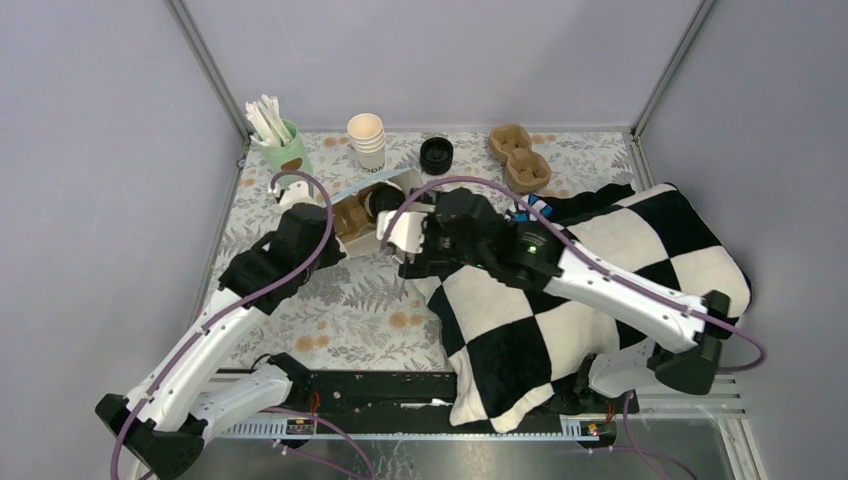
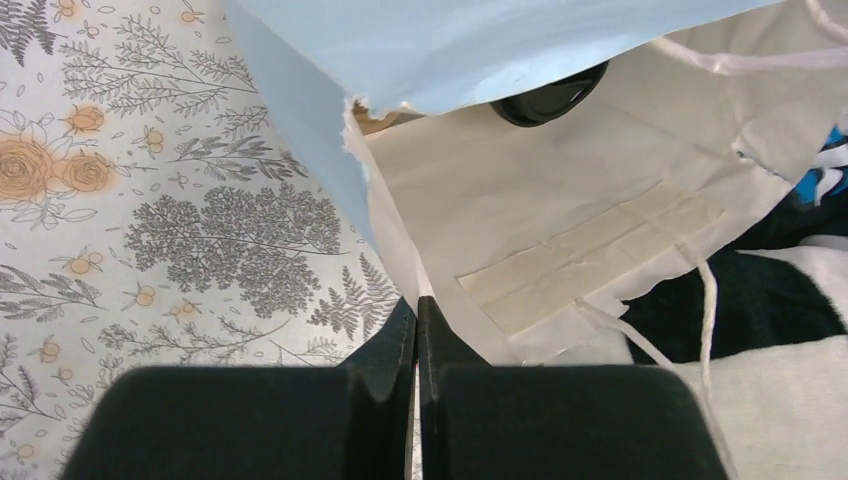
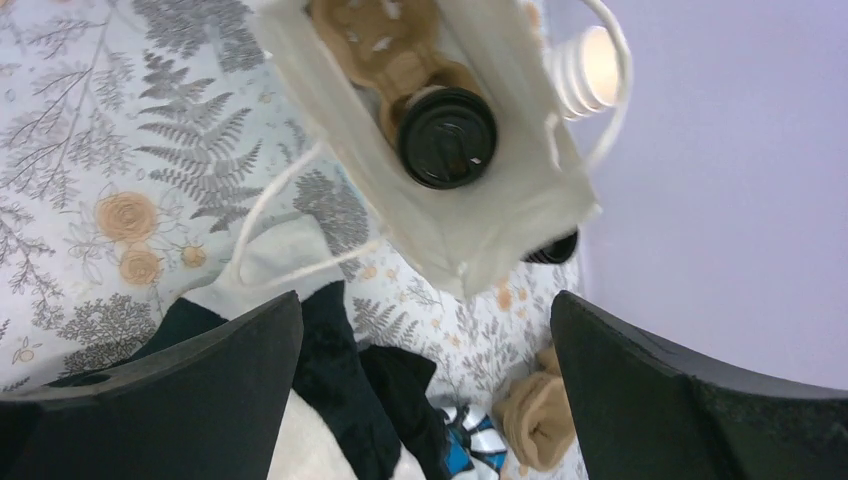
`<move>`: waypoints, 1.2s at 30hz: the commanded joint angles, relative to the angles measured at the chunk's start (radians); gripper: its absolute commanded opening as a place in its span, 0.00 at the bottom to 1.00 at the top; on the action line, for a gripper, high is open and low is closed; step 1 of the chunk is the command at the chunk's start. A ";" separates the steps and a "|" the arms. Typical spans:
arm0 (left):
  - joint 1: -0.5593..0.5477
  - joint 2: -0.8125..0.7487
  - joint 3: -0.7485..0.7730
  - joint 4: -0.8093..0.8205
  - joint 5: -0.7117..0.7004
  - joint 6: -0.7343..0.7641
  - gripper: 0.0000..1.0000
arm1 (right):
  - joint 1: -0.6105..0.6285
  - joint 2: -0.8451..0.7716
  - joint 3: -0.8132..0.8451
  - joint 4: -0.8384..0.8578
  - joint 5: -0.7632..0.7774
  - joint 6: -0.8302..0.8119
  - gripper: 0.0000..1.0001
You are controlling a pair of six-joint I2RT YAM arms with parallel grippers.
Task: Pack the takeout coffee
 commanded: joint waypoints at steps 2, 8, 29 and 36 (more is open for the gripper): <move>-0.003 0.073 0.181 -0.141 0.038 -0.143 0.00 | 0.002 -0.129 0.033 0.021 0.200 0.131 1.00; 0.011 0.157 0.333 -0.300 0.168 -0.318 0.00 | -0.035 -0.148 0.053 0.020 0.349 0.312 1.00; 0.222 0.129 0.340 -0.329 0.370 -0.504 0.40 | -0.163 -0.330 -0.094 0.040 0.201 0.489 1.00; 0.223 0.246 0.624 -0.335 0.199 -0.281 0.74 | -0.162 -0.334 -0.080 0.004 0.204 0.526 1.00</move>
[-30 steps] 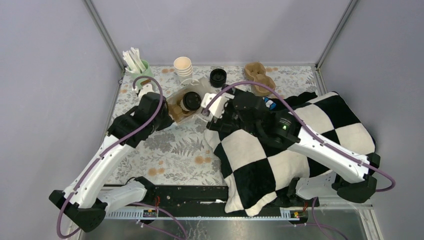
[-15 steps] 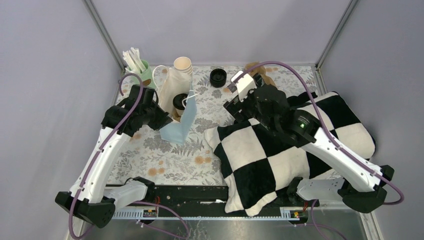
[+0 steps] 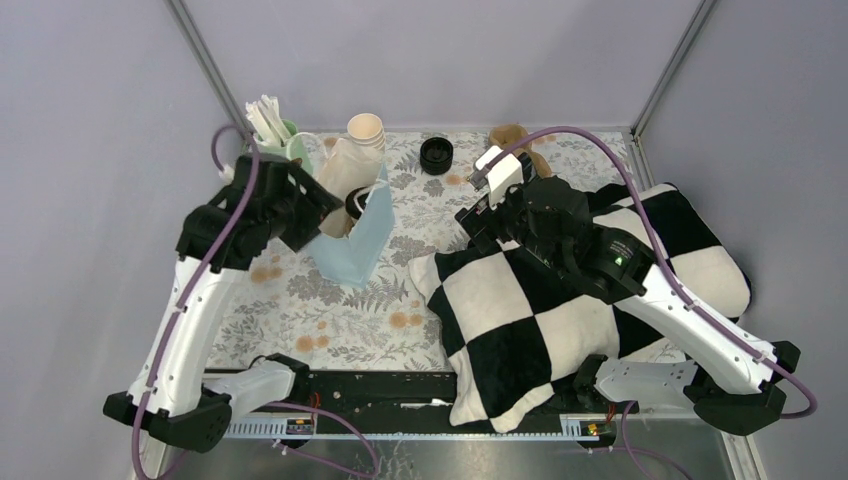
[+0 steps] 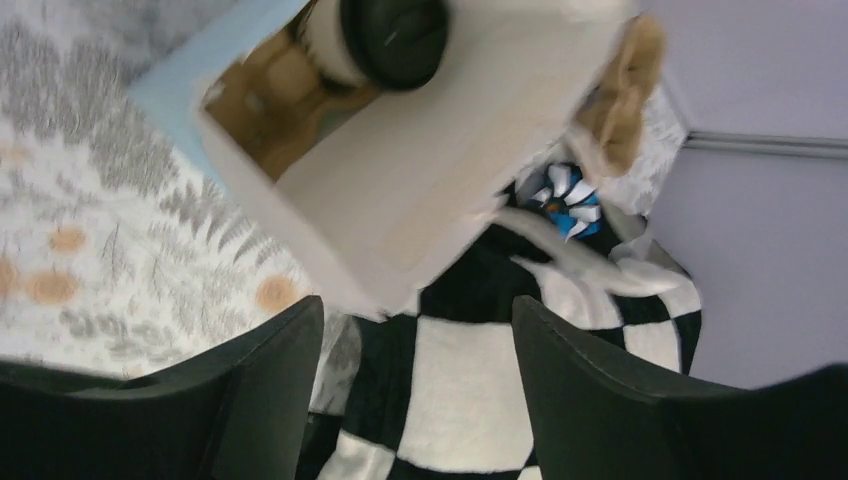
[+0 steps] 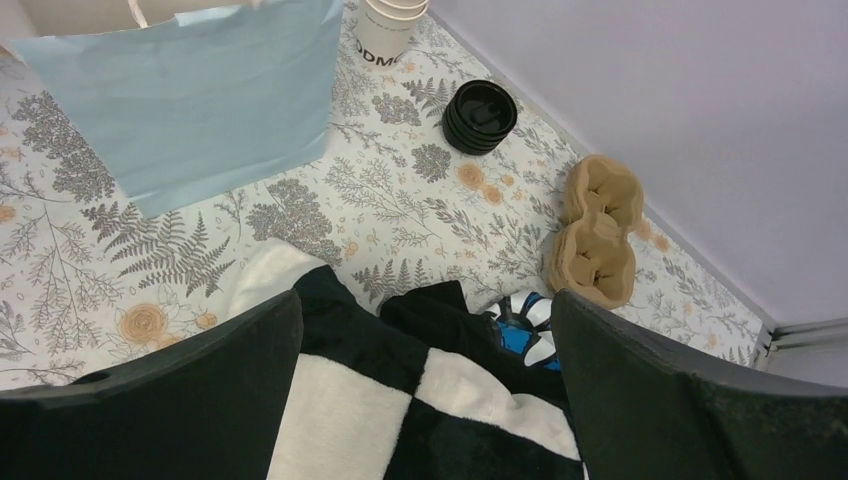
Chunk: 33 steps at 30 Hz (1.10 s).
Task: Pack the takeout coffee
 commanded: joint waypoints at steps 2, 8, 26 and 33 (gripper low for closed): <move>0.008 0.153 0.332 0.024 -0.225 0.265 0.82 | -0.006 -0.026 0.028 -0.011 0.022 0.057 1.00; 0.060 0.413 0.638 0.113 -0.398 0.520 0.99 | -0.035 -0.043 0.065 -0.094 0.066 0.094 1.00; 0.371 0.860 0.654 0.441 -0.288 0.621 0.85 | -0.349 0.062 0.134 -0.198 0.032 -0.011 1.00; 0.372 0.964 0.652 0.432 -0.339 0.534 0.67 | -0.400 0.100 0.161 -0.212 -0.001 -0.022 1.00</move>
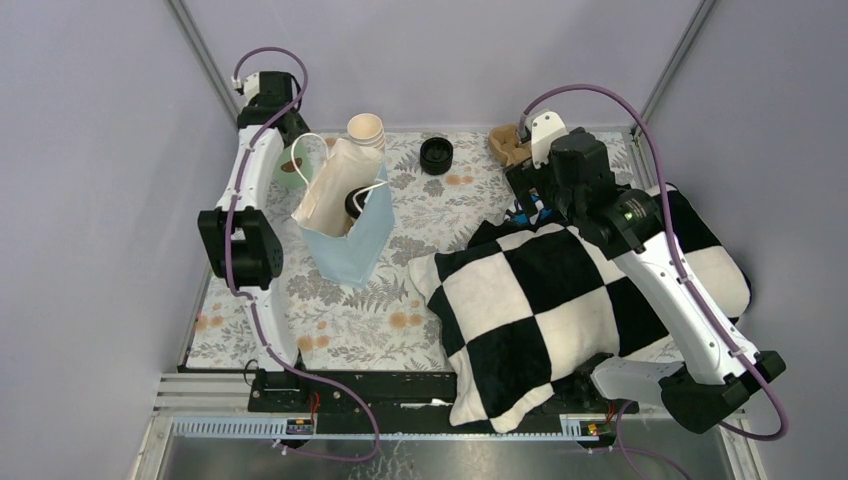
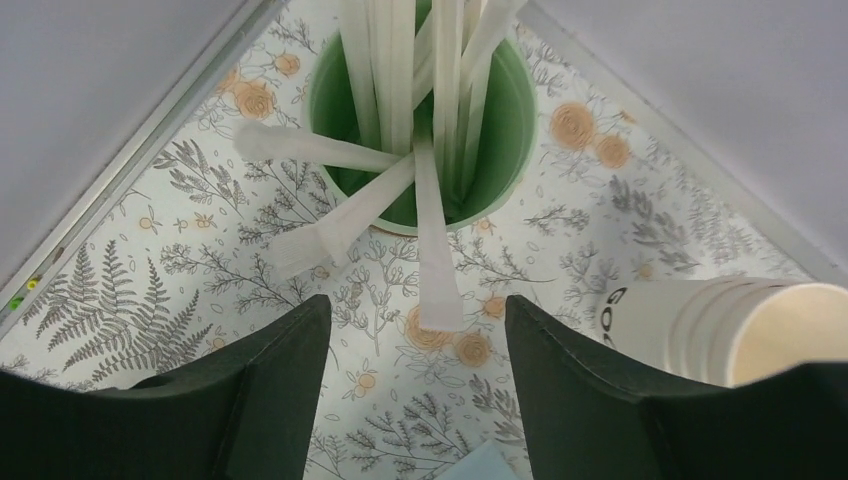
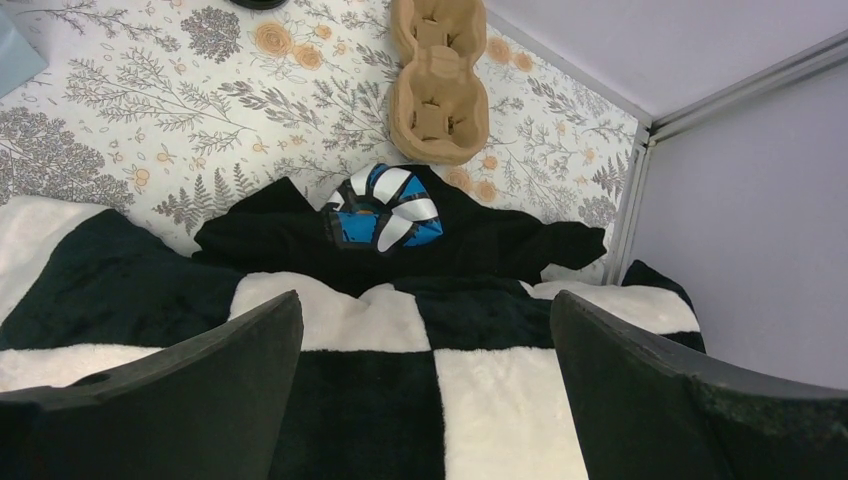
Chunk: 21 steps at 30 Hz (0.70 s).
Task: Pack the takeout coffee
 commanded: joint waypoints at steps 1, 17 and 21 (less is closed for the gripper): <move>0.001 0.019 0.037 0.032 -0.018 -0.071 0.65 | -0.021 0.013 0.059 0.000 -0.028 -0.020 1.00; 0.021 0.099 0.086 0.082 -0.018 -0.096 0.25 | -0.049 0.032 0.067 0.000 -0.035 -0.036 1.00; 0.021 0.093 0.110 0.081 -0.016 -0.086 0.09 | -0.050 0.030 0.068 0.003 -0.041 -0.038 1.00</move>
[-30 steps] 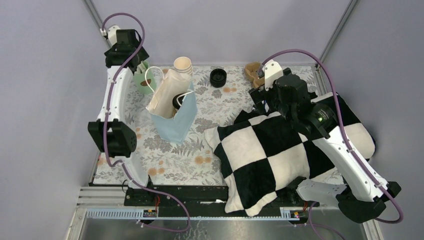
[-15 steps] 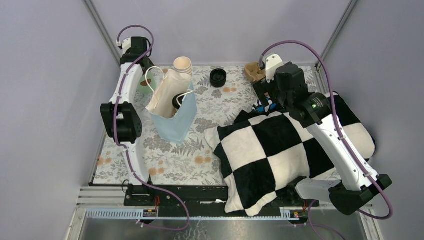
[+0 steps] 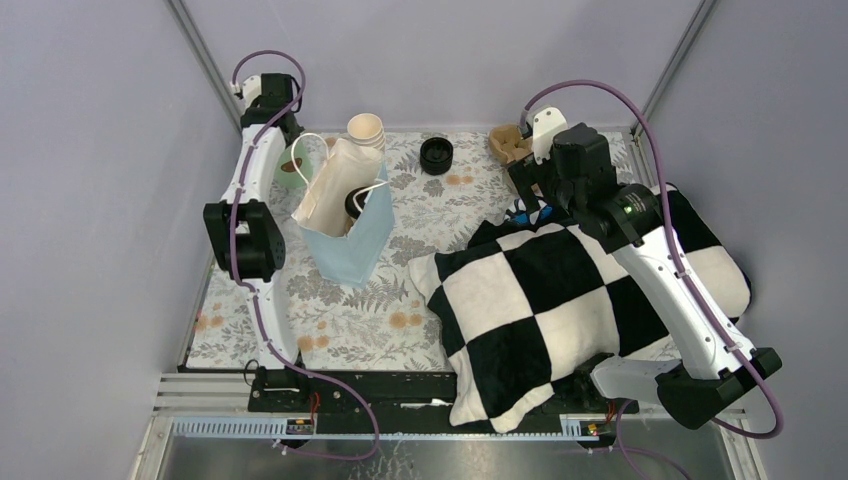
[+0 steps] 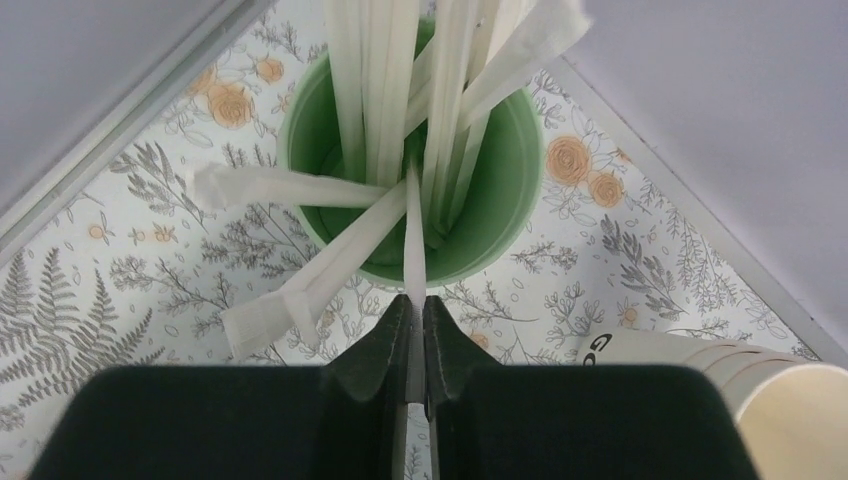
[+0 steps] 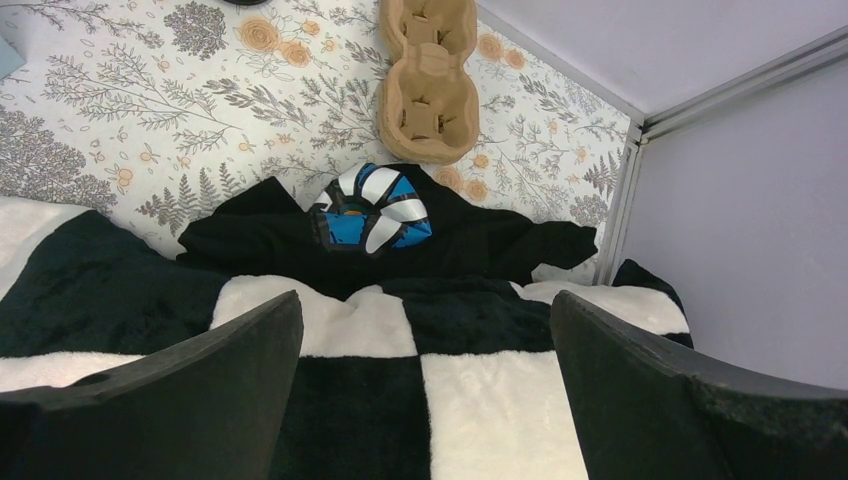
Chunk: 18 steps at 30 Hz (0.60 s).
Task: Pack the takeout coffee
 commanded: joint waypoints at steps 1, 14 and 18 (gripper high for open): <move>0.007 -0.016 0.080 0.041 -0.011 0.011 0.06 | -0.008 -0.003 0.043 0.012 -0.020 -0.011 1.00; 0.007 -0.159 0.106 -0.006 0.006 0.065 0.00 | -0.008 -0.064 0.025 0.027 -0.090 0.036 1.00; 0.007 -0.213 0.138 -0.031 0.011 0.090 0.00 | -0.007 -0.085 0.029 0.023 -0.106 0.042 1.00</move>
